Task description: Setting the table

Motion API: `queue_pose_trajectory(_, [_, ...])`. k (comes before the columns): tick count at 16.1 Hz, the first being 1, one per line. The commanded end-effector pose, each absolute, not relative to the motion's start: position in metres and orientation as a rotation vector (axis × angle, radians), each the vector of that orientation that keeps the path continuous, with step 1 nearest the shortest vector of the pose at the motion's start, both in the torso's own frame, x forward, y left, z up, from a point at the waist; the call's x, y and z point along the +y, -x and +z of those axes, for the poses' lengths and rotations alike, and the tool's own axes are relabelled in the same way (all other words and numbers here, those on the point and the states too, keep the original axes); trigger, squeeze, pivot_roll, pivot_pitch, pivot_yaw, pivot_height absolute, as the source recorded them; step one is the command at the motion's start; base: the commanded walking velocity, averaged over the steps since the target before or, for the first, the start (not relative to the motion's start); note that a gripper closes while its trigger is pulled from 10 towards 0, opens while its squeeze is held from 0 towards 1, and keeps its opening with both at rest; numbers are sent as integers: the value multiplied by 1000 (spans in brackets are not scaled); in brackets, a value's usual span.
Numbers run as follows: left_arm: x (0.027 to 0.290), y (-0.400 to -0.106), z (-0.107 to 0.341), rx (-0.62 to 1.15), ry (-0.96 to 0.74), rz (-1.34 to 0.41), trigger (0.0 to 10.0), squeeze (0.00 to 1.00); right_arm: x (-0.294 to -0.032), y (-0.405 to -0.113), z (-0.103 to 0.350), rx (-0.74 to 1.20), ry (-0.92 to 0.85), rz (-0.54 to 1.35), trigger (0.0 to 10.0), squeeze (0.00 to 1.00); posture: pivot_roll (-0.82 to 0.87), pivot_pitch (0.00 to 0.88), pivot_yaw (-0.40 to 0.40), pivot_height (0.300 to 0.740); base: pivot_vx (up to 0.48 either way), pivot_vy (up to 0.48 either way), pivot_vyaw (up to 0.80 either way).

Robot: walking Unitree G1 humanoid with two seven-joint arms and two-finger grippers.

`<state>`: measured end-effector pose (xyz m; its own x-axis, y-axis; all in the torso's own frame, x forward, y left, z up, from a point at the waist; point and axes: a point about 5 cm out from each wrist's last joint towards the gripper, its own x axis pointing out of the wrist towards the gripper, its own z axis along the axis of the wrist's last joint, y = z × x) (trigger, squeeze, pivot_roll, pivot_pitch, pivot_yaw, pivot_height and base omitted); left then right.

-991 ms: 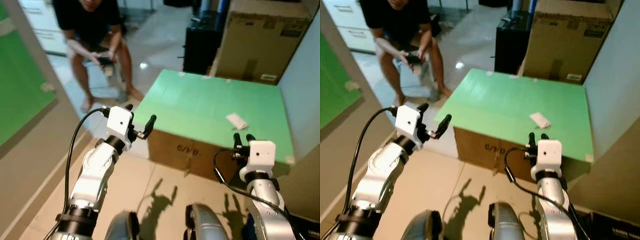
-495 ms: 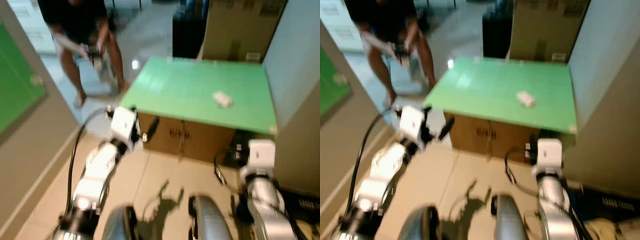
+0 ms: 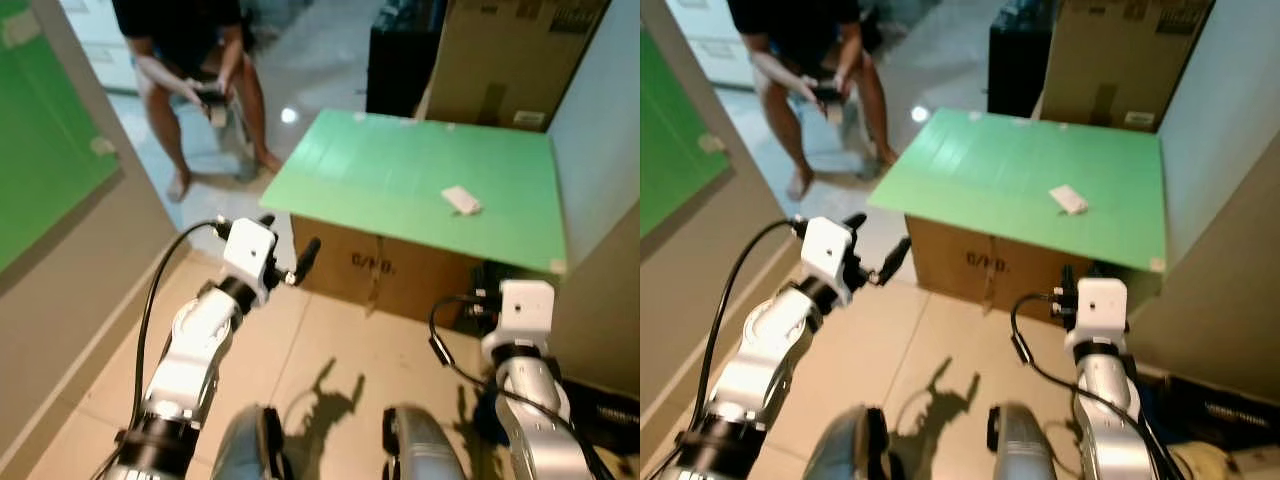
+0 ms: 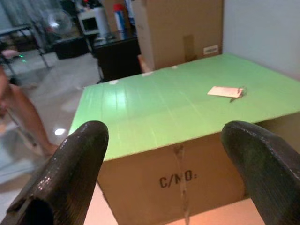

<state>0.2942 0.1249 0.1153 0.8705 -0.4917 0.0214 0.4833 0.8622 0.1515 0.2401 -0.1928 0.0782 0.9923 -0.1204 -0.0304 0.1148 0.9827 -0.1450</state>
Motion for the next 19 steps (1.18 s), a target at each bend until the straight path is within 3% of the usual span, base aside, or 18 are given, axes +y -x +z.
queue_pose_trajectory(1, [126,-293,118,-70,-152,-525,10000,0,-192,-242,82,22,145,-116,10000,0,-204,61,60,713,0,0,0])
queue_pose_trajectory(4, [123,-292,119,-75,-147,-543,10000,0,-193,-242,81,22,149,-113,10000,0,-203,53,57,740,0,0,0])
queue_pose_trajectory(11, [124,-295,122,-89,-167,-525,10000,0,-192,-244,82,15,146,-113,10000,0,-206,55,61,740,0,0,0])
queue_pose_trajectory(19, [116,-293,128,-128,-168,-612,10000,0,-185,-250,81,14,163,-75,10000,0,-206,50,63,740,480,0,0])
